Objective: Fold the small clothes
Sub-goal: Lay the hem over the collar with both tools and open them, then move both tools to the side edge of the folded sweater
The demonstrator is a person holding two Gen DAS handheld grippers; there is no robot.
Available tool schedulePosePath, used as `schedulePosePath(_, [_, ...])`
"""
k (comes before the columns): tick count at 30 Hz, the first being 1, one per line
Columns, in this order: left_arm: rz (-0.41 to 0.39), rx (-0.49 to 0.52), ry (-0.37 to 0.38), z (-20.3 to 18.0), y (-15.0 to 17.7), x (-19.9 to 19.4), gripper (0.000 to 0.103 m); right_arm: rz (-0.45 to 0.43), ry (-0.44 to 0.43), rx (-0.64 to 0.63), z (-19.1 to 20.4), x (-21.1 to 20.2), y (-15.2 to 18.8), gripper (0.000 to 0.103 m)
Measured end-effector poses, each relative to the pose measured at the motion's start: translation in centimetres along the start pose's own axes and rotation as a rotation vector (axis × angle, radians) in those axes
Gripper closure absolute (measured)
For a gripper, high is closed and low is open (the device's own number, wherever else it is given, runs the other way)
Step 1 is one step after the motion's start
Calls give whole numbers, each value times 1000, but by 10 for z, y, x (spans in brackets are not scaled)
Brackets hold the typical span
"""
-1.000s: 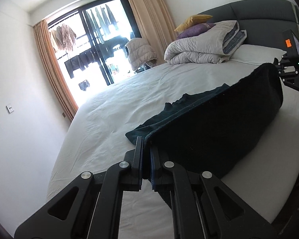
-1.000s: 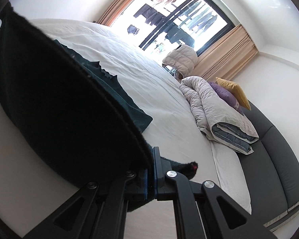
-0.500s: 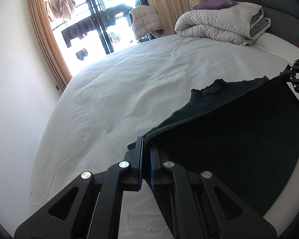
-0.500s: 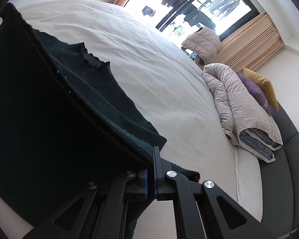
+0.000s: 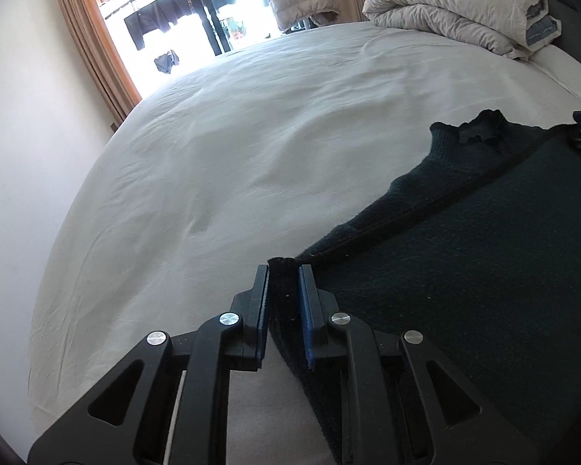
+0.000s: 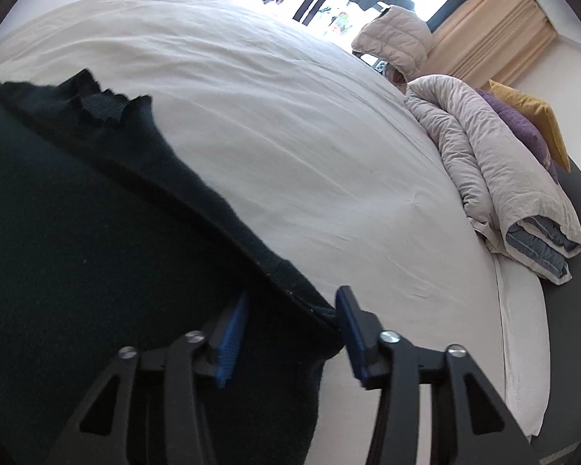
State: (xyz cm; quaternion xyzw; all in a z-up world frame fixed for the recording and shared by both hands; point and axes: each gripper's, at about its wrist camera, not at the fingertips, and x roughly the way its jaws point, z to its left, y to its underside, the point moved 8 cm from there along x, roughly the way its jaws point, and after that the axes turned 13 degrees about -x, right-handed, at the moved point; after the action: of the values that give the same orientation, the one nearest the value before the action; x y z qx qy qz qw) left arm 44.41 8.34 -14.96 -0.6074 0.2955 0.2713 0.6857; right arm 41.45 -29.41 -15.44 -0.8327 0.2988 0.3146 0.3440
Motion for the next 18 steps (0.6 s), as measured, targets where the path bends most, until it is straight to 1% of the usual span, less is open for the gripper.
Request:
schedulePosePath(1, [-6,-15,-5,4,-2,1,74,0,-9,21,-3,1,3,38])
schedulePosePath(2, [-15,-25,-18,8,-3,1,55,4,-4,32,-5,1,5,35])
schedulePosePath(3, [-32,-32,-45,14,-6,0,43,7,5,44,-9,2,8,30])
schedulePosePath(4, [-57,-44,-73,20,-10,-2,30,11,12,67,-14,2,10,28])
schedulePosePath(5, [-74,-61,-87,26,-13,-4,29,18,15,100,-20,3,13,26])
schedulePosePath(8, [-79,-122,-80,40,-17,-12,29,50,30,254,-45,2,33,21])
schedulePosePath(10, [-97,-150,-80,45,-17,-22,29,103,41,378,-63,5,54,21])
schedulePosePath(13, [-126,-178,-76,47,-14,-41,29,128,52,541,-83,-2,79,22])
schedulePosePath(14, [-140,-190,-63,46,-12,-49,29,97,43,585,-86,-10,81,25])
schedulePosePath(16, [-172,-222,-25,42,-8,-70,29,-18,-34,646,-84,-30,75,26])
schedulePosePath(17, [-182,-236,-3,38,-4,-79,29,-59,-69,643,-79,-40,71,26])
schedulePosePath(18, [-180,-242,14,34,1,-85,29,-78,-89,618,-70,-49,67,26])
